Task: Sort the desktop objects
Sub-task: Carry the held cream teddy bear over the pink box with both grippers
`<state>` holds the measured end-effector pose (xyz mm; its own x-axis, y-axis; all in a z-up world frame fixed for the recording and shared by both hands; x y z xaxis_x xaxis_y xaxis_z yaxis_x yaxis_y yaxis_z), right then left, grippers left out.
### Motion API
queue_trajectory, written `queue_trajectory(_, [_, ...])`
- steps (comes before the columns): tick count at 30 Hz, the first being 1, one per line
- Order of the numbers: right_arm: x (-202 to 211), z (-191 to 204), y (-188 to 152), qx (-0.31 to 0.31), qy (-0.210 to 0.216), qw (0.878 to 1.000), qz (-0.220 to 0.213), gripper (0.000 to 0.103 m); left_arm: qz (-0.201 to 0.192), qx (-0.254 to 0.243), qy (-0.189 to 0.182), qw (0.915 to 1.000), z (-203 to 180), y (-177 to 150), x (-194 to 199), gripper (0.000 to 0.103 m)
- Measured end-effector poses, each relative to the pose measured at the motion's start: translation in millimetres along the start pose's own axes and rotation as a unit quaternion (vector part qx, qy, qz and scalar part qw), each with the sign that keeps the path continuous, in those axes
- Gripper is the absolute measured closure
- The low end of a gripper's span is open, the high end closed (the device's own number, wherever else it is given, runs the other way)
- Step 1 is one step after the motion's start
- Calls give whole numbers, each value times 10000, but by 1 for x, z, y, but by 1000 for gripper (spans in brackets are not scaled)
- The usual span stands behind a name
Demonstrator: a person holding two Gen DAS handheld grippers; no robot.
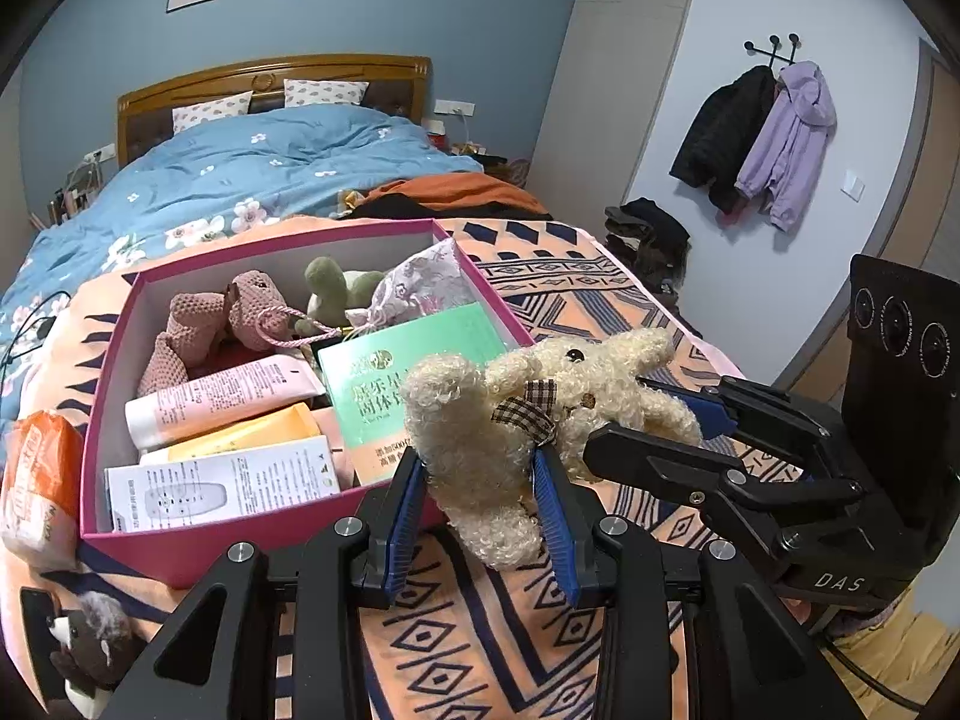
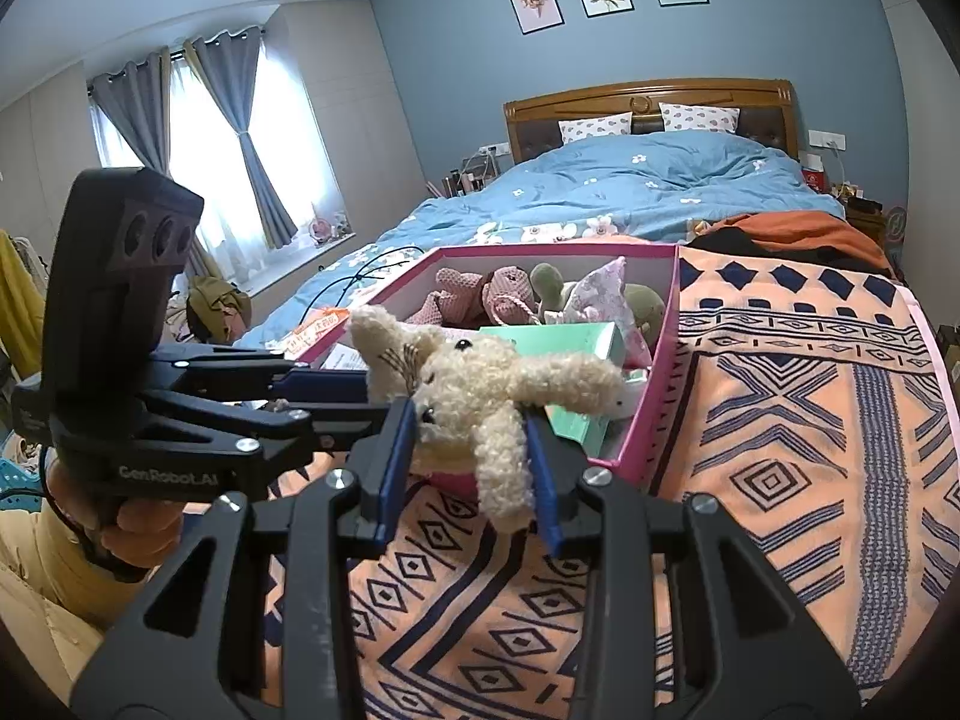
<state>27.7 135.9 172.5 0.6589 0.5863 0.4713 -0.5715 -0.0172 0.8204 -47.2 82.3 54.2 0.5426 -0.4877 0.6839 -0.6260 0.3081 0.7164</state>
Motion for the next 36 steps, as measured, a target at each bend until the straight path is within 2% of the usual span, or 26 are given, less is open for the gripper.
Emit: queue_trajectory(36, [-18, -12, 31, -52, 174, 9998, -46, 65, -115, 27, 158, 9998, 19, 29, -7, 67])
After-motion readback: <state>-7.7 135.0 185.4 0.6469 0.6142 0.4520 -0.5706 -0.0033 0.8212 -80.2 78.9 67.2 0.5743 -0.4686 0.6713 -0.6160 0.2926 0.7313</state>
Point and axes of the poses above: each gripper's, at about its wrist camera, not at the fingertips, and x roughly against the way its jaws point, z to its left, y to its top, the point moved 1 cm from there along -x, roughly the way its jaws point, and after that the axes turned 5 degrees about -x, right-handed, at the moved point
